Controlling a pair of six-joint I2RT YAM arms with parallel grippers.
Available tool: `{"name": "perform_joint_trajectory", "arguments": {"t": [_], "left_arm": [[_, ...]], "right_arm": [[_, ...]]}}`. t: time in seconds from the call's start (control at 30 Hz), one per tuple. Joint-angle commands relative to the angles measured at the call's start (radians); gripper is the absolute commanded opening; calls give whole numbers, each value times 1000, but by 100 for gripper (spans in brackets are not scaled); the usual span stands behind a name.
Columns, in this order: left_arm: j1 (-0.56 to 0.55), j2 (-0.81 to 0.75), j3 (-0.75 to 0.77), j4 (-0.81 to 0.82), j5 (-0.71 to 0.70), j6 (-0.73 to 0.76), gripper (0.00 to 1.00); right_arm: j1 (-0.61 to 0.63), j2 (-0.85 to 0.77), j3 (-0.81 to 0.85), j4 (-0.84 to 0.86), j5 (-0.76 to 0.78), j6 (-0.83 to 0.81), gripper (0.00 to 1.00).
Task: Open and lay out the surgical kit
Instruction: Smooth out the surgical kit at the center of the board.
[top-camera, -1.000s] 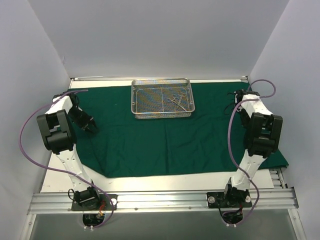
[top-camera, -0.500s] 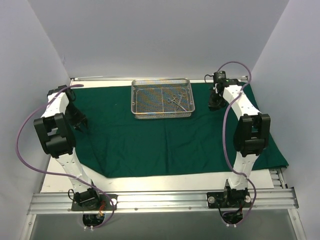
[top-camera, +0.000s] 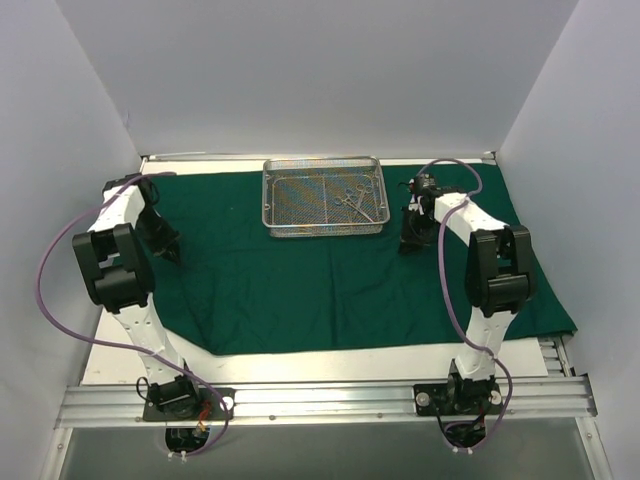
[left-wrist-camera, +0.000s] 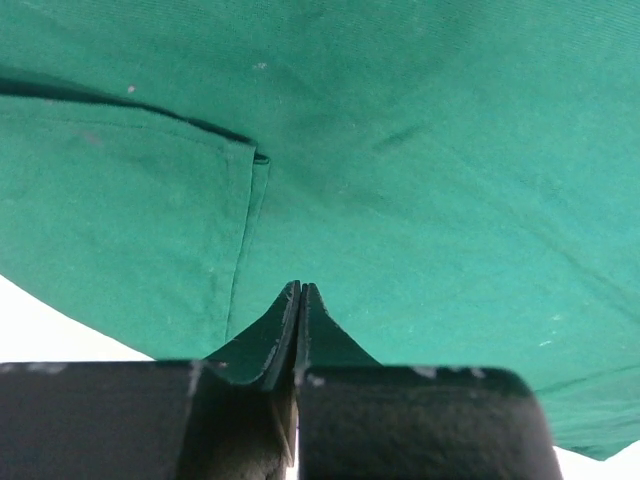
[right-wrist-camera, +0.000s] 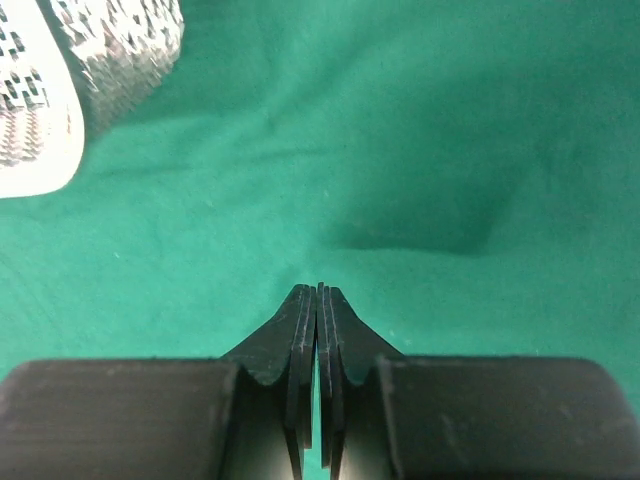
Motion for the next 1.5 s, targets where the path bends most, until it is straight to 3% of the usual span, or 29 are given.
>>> {"name": "perform_joint_trajectory", "arguments": {"t": [0.0,0.43,0.53,0.7,0.77,0.83,0.9,0.97,1.07,1.1,1.13,1.17,1.33,1.47], "left_arm": [[-1,51,22,-19,14,-3,2],[-1,131,3,-71,-29,-21,2],[4,168,5,-189,-169,-66,2],[76,62,-86,-301,-399,-135,2],[138,-25,-90,-384,-472,-161,2],[172,-192,-69,-474,-650,-248,2],[200,-309,-49,-473,-726,-247,2],[243,-414,-41,-484,-717,-242,2],[262,-426,-113,-469,-645,-265,2],[248,-423,-136,-431,-598,-210,2],[230,-409,-141,-339,-476,-176,2],[202,-393,-138,-318,-458,-161,2],[6,-180,-21,-369,-479,-210,2],[-62,-144,-67,-337,-470,-195,2]], "right_arm": [[2,-38,19,19,-30,-11,0],[-37,-44,13,13,-36,-61,0],[-50,-41,31,4,-50,-60,0],[-49,-53,37,10,-81,-46,0],[-44,-61,27,11,-95,-41,0],[-41,-78,10,22,-99,-29,0],[-38,-89,-18,34,-127,-20,0],[-29,-96,-33,48,-142,-6,0],[-23,-101,-53,56,-157,5,0],[-23,-99,-53,54,-170,5,0],[-21,-98,-47,51,-173,3,0],[-21,-96,-43,44,-174,0,0],[-12,-89,-20,22,-191,-3,0],[-11,-107,-38,25,-196,0,0]]}}
